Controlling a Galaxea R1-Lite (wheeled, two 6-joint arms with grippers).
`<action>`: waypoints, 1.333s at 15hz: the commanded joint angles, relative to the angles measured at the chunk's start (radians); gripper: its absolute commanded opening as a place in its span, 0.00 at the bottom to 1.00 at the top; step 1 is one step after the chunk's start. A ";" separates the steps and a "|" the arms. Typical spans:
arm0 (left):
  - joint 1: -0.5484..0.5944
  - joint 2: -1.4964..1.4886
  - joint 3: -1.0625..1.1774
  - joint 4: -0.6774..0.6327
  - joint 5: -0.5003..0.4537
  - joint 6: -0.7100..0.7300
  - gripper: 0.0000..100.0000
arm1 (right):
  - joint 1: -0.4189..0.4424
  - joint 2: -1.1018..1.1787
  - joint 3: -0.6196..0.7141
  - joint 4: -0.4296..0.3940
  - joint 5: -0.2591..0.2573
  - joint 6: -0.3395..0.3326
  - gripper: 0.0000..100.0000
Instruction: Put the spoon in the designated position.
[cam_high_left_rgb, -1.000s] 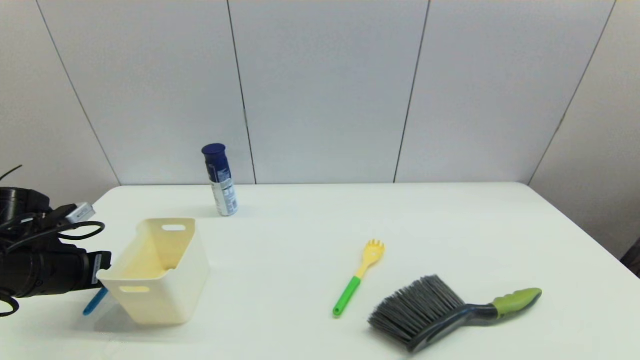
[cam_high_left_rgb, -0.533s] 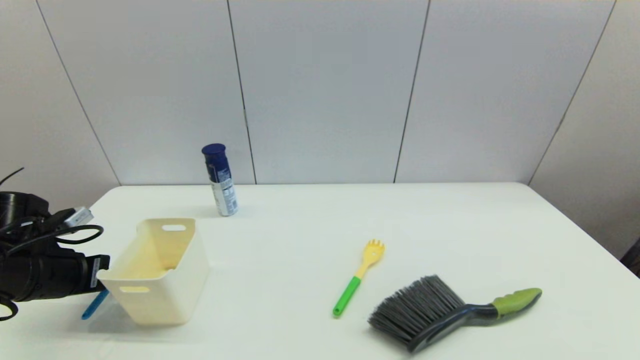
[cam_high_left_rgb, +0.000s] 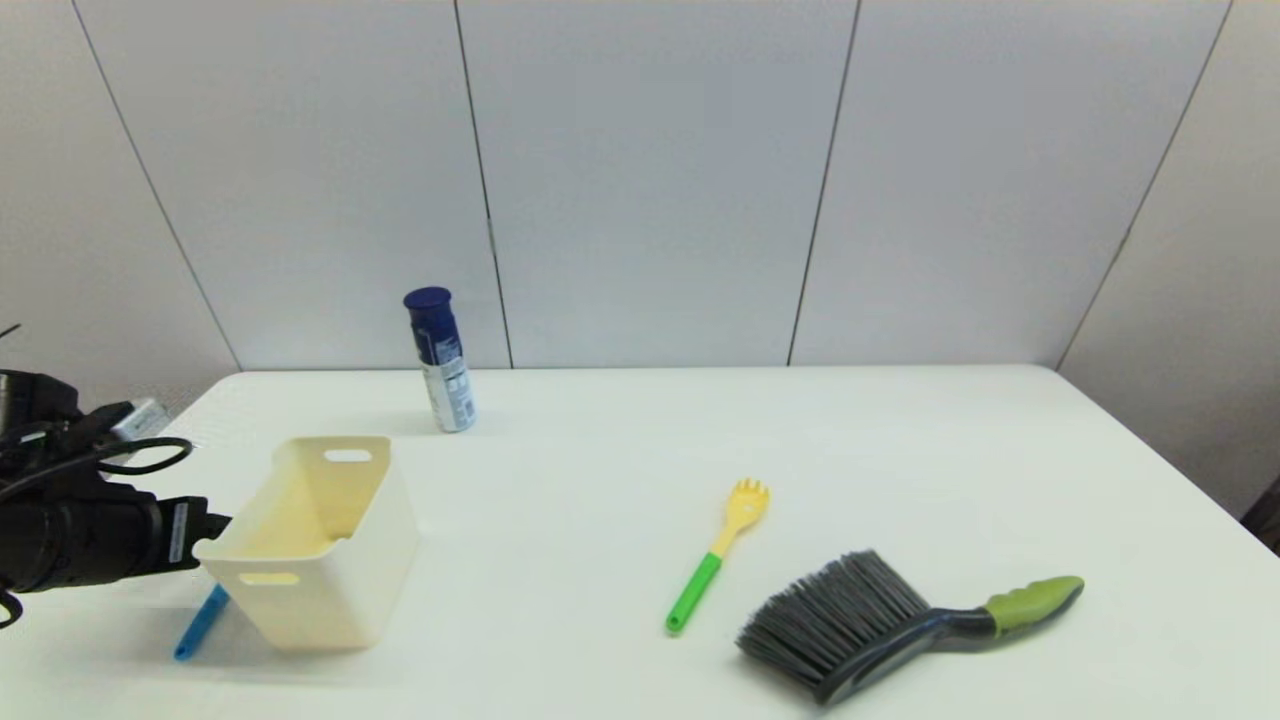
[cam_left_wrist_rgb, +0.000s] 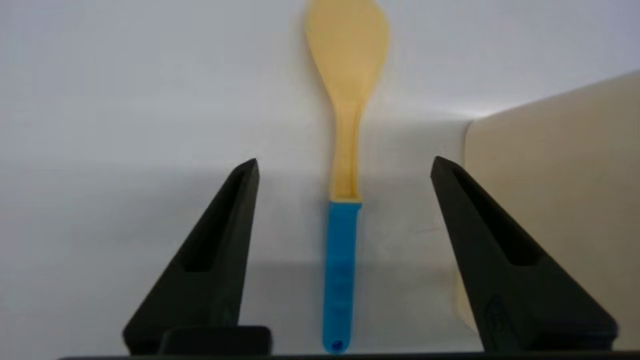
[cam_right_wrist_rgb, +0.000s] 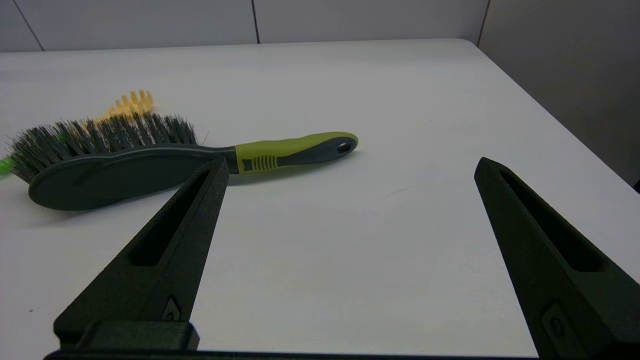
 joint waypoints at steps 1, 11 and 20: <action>0.033 -0.177 -0.010 0.048 0.134 0.002 1.00 | 0.000 0.002 0.000 0.000 0.000 0.000 1.00; -0.134 -0.586 -0.293 0.442 0.152 0.005 1.00 | 0.000 0.000 0.000 0.000 0.000 0.000 1.00; -0.318 -0.974 -0.079 0.410 0.120 0.003 1.00 | 0.000 0.000 0.000 0.000 0.000 0.000 1.00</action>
